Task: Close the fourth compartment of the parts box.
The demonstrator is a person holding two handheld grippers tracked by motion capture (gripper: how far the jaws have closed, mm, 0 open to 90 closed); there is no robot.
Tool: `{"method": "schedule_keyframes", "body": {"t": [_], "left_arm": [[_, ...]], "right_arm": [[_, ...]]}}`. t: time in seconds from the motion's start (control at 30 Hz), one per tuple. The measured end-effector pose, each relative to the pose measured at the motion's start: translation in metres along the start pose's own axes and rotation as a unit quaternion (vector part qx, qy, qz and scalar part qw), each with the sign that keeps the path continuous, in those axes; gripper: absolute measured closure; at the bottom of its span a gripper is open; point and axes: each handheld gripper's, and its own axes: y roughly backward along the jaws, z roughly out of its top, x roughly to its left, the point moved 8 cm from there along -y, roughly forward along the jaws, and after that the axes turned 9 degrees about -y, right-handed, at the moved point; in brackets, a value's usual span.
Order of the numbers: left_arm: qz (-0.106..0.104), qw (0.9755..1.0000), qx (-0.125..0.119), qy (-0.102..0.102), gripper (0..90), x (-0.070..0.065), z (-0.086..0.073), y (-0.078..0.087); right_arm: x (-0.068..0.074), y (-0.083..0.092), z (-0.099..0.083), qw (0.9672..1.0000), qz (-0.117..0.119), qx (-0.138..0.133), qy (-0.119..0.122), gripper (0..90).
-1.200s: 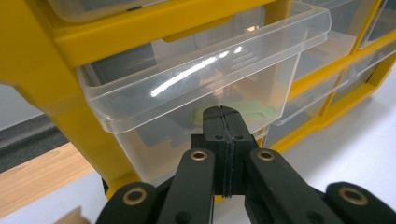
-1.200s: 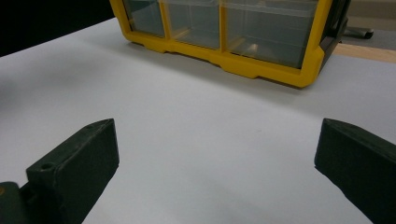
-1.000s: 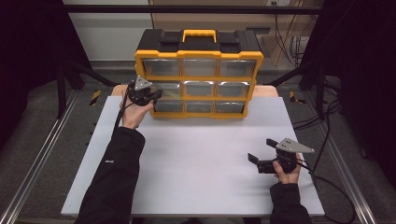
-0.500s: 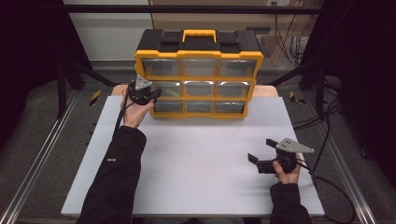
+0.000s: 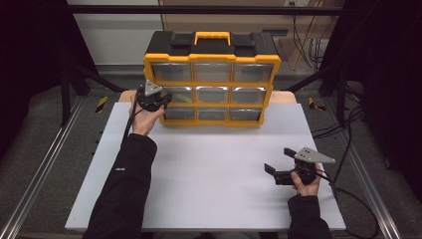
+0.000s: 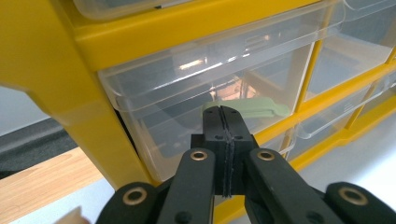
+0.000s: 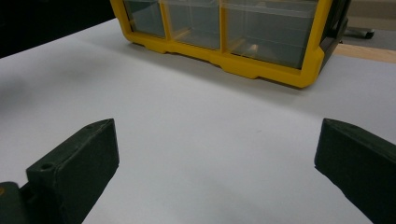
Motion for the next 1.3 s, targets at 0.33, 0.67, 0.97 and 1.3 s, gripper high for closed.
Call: {"method": "schedule_keyframes", "body": {"t": [0.33, 0.67, 0.97, 1.3], "left_arm": [[-0.009, 1.0000, -0.002, -0.002, 89.7, -0.003, 0.000, 0.003], [-0.033, 0.9990, -0.026, 0.015, 84.6, -0.011, 0.004, 0.021], [-0.044, 0.9983, -0.032, 0.020, 62.0, -0.020, -0.001, 0.036], [-0.083, 0.9947, -0.048, 0.037, 30.7, -0.035, -0.011, 0.052]], "right_arm": [[0.000, 0.000, 0.000, 1.0000, 0.001, 0.000, 0.000, 0.4], [0.000, 0.001, 0.001, 1.0000, 0.000, -0.002, -0.001, 0.3], [0.000, 0.000, 0.000, 1.0000, 0.001, -0.001, 0.000, 0.3], [0.000, 0.000, 0.000, 1.0000, 0.001, -0.001, -0.001, 0.4]]}}
